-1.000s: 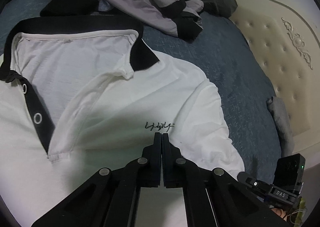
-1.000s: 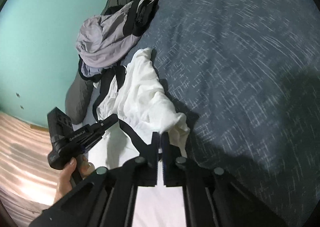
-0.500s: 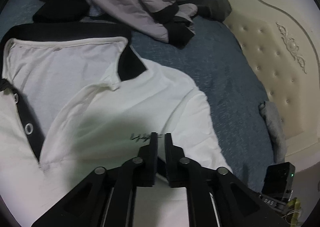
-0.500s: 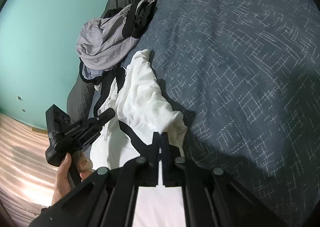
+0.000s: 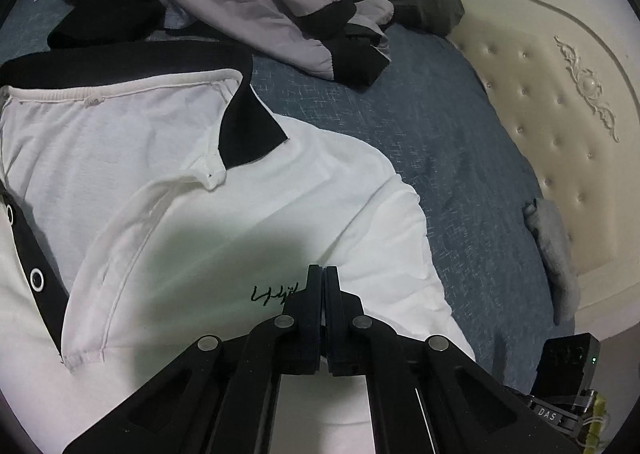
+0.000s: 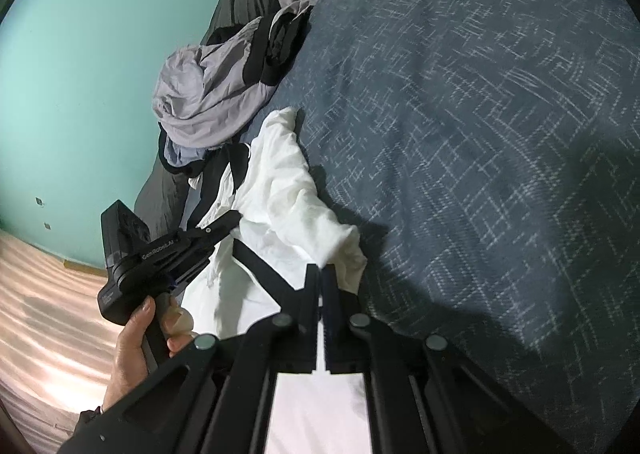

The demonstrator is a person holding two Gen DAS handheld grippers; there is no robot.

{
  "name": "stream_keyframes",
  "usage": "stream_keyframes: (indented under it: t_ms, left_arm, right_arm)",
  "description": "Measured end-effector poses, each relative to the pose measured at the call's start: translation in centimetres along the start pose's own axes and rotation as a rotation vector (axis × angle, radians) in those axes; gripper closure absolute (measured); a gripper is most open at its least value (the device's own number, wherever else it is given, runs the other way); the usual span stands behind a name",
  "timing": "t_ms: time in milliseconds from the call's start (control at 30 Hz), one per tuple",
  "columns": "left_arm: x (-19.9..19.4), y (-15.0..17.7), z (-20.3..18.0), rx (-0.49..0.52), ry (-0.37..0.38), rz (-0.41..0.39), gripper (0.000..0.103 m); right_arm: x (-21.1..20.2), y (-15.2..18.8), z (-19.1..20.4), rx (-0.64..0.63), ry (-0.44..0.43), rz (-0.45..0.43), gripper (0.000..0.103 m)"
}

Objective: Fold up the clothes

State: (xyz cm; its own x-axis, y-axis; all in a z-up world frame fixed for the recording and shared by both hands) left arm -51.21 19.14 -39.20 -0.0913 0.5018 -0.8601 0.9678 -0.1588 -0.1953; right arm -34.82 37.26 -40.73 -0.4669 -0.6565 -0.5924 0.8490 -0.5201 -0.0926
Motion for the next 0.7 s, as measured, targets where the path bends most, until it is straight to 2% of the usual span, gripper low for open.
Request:
stream_keyframes:
  t_ms: [167,267,567,600,700]
  left_arm:
    - [0.2,0.0,0.5,-0.024,-0.009,0.003,0.102]
    - [0.4,0.0,0.7,-0.028,-0.020,0.011,0.102]
    - [0.6,0.3,0.3,-0.001,-0.050,0.029,0.102]
    - [0.7,0.4,0.2,0.003,-0.052,0.033,0.102]
    - [0.8,0.3,0.3,-0.001,-0.056,0.034,0.102]
  right_arm:
    - [-0.2,0.9,-0.1,0.030,-0.022,-0.009,0.102]
    - [0.5,1.7,-0.1,0.026,-0.019,0.015,0.102]
    - [-0.5,1.1,-0.3,0.037,-0.034,-0.025,0.101]
    - [-0.6,1.1,-0.3,0.039,-0.034,-0.027,0.099]
    - [-1.1,0.8,-0.5,0.056,-0.037,-0.035,0.098]
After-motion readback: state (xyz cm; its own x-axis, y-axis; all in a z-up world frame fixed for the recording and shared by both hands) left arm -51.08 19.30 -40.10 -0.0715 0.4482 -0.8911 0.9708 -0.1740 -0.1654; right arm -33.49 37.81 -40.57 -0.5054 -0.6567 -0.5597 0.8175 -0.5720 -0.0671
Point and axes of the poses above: each gripper's, at about its wrist camera, not at the fingertips, and x roughly the way its jaws point, z to its left, y to its underside, the point moved 9 cm from there along x, roughly the way its jaws point, and after that the axes turned 15 degrees about z, right-handed, at the moved point
